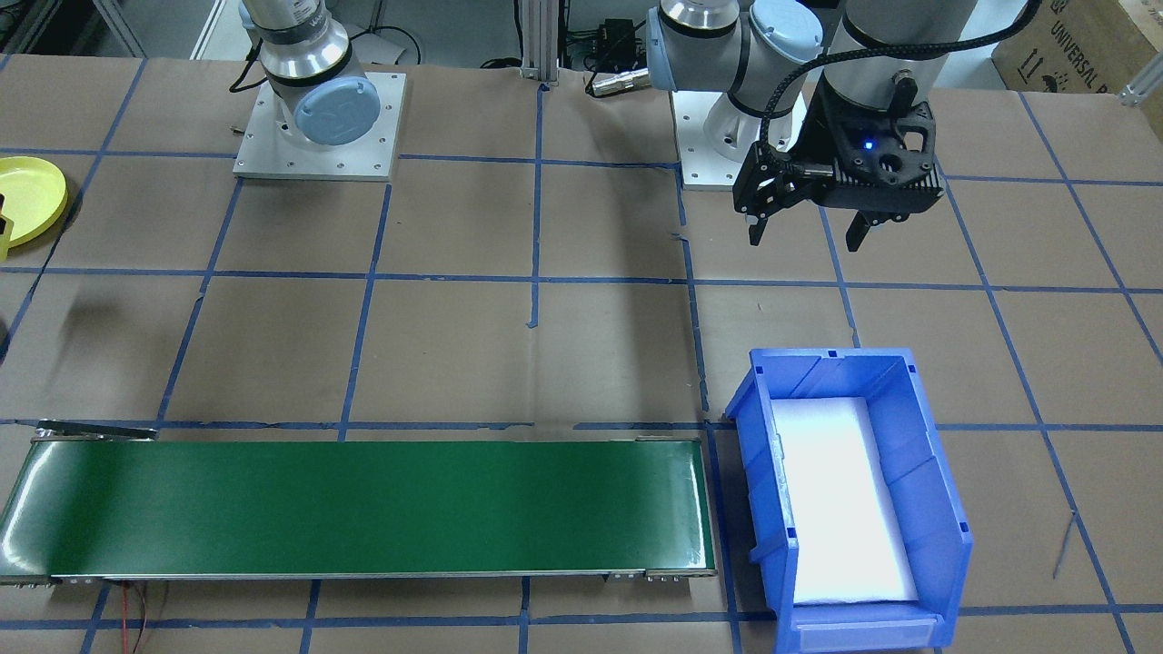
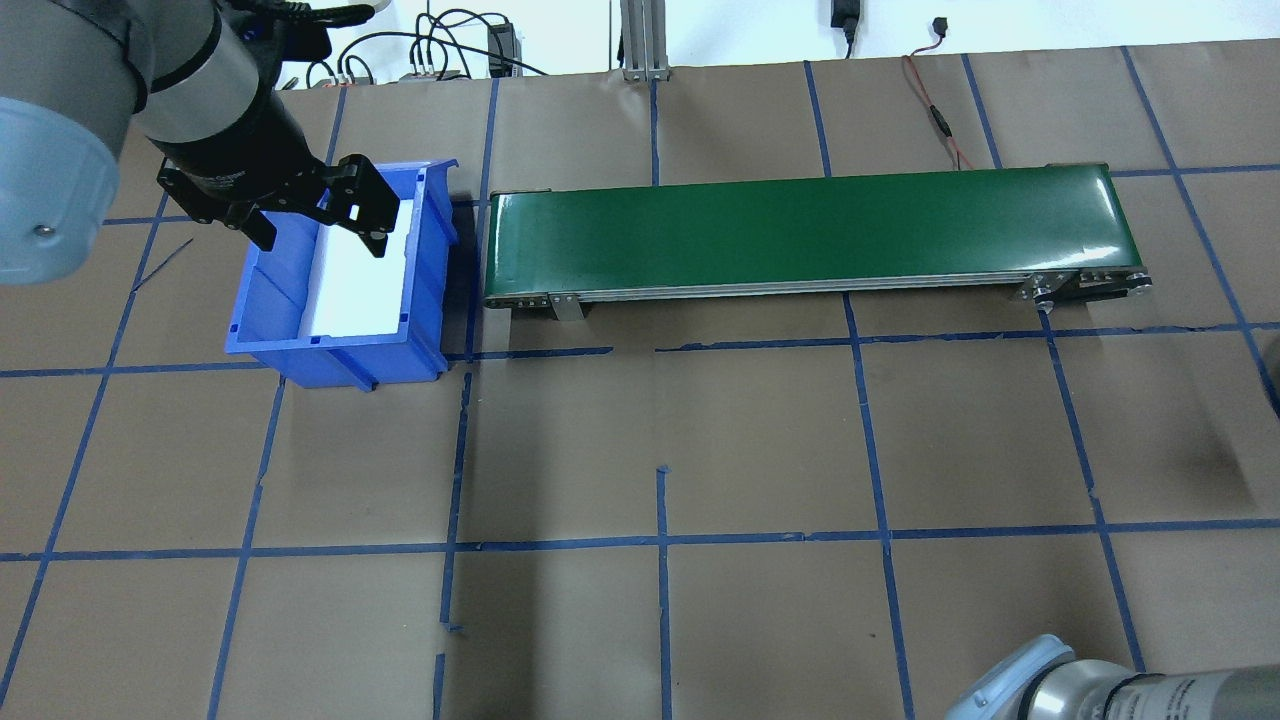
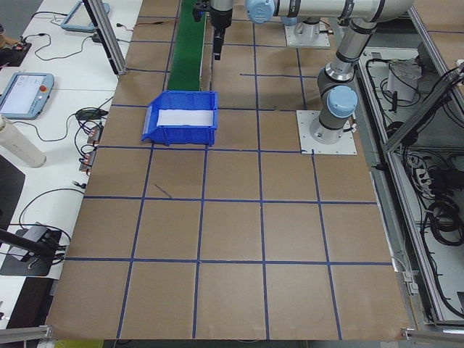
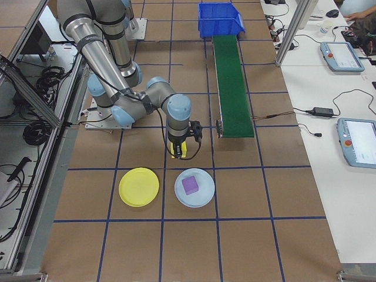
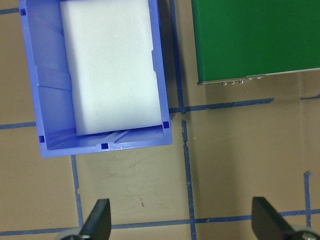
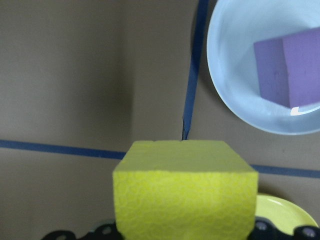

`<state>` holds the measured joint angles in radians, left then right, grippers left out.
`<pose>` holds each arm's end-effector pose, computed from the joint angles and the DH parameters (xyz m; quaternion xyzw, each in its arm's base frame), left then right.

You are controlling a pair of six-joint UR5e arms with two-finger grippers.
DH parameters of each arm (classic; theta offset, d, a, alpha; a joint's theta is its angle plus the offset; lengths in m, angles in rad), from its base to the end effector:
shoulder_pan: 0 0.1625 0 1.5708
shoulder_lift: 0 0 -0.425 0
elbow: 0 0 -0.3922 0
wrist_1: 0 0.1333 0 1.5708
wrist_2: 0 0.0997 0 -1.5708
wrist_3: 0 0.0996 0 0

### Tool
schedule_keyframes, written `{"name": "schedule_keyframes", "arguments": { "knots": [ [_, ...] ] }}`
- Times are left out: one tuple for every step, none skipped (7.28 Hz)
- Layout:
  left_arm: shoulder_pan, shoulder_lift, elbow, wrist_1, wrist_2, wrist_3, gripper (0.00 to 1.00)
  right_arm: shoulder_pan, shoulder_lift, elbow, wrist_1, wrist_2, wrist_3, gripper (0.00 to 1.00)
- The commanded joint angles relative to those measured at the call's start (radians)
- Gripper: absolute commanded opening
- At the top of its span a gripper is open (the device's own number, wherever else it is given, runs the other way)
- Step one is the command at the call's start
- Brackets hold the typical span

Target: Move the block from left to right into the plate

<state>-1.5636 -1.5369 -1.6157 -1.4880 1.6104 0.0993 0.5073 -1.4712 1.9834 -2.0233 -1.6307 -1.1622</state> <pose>-0.1259 -0.4853 0.4908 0.0453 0.9981 -0.0348 0.0217 -0.3557 -0.3434 0.2880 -0.0502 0.9978 0.0400 0.0135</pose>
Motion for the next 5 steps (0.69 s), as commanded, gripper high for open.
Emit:
{"name": "schedule_keyframes", "arguments": {
  "knots": [
    [-0.004,-0.003,-0.003,0.005,-0.001,-0.006,1.00,-0.161,0.008,0.014,-0.002,0.037,-0.132,0.23],
    [-0.004,-0.006,-0.003,0.017,-0.012,-0.007,1.00,-0.185,0.021,0.018,-0.003,0.038,-0.145,0.32],
    [-0.006,-0.009,-0.003,0.023,-0.015,-0.007,1.00,-0.190,0.040,0.028,0.000,0.035,-0.145,0.50],
    [-0.006,-0.009,-0.004,0.023,-0.015,-0.007,1.00,-0.206,0.043,0.035,0.000,0.032,-0.148,0.62],
    [-0.007,-0.009,-0.004,0.023,-0.015,-0.007,1.00,-0.260,0.049,0.046,-0.002,0.037,-0.168,0.62]
  ]
}}
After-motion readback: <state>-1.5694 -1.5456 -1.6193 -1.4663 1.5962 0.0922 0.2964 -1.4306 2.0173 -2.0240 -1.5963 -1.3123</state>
